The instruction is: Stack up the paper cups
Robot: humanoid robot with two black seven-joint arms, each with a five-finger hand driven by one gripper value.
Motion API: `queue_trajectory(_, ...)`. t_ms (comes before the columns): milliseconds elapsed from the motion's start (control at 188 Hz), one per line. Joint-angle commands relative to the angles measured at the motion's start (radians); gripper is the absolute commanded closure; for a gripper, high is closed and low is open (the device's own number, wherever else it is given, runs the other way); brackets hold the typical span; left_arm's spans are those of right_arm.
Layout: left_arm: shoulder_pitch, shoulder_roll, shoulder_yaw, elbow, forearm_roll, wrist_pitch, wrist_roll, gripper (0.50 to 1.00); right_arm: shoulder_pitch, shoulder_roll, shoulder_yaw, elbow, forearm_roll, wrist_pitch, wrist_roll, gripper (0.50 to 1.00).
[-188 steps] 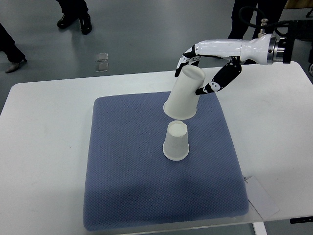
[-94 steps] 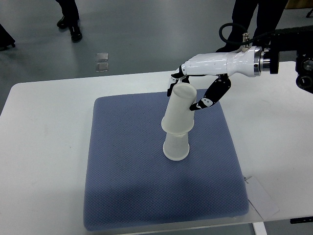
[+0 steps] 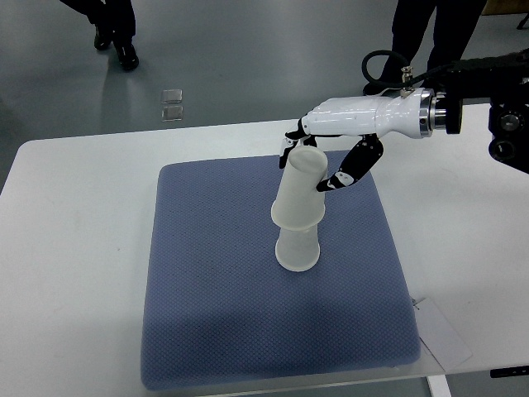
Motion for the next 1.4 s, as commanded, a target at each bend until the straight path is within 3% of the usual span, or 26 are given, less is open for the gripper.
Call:
queue_trajectory(0, 0.000, 0.000, 0.000, 0.000, 0.000, 0.000, 0.000, 0.500, -0.004, 0.007, -0.001, -0.001, -0.005, -0.001, 0.000, 1.000)
queue_trajectory(796, 0.000, 0.000, 0.000, 0.001, 0.000, 0.000, 0.000, 0.500, -0.027, 0.027, -0.031, -0.004, -0.025, -0.037, -0.020, 1.000)
queue_trajectory(971, 0.000, 0.000, 0.000, 0.000, 0.000, 0.000, 0.000, 0.500, -0.030, 0.029, -0.065, -0.008, -0.031, -0.088, -0.020, 1.000)
queue_trajectory(1061, 0.000, 0.000, 0.000, 0.000, 0.000, 0.000, 0.000, 0.500, -0.032, 0.029, -0.070, -0.010, -0.031, -0.096, -0.020, 0.873)
queue_trajectory(1120, 0.000, 0.000, 0.000, 0.000, 0.000, 0.000, 0.000, 0.500, -0.032, 0.029, -0.071, -0.012, -0.029, -0.096, -0.020, 0.673)
queue_trajectory(1152, 0.000, 0.000, 0.000, 0.000, 0.000, 0.000, 0.000, 0.500, -0.032, 0.030, -0.071, -0.012, -0.029, -0.096, -0.018, 0.603)
queue_trajectory(1396, 0.000, 0.000, 0.000, 0.000, 0.000, 0.000, 0.000, 0.500, -0.029, 0.029, -0.070, -0.012, -0.025, -0.088, -0.017, 0.587)
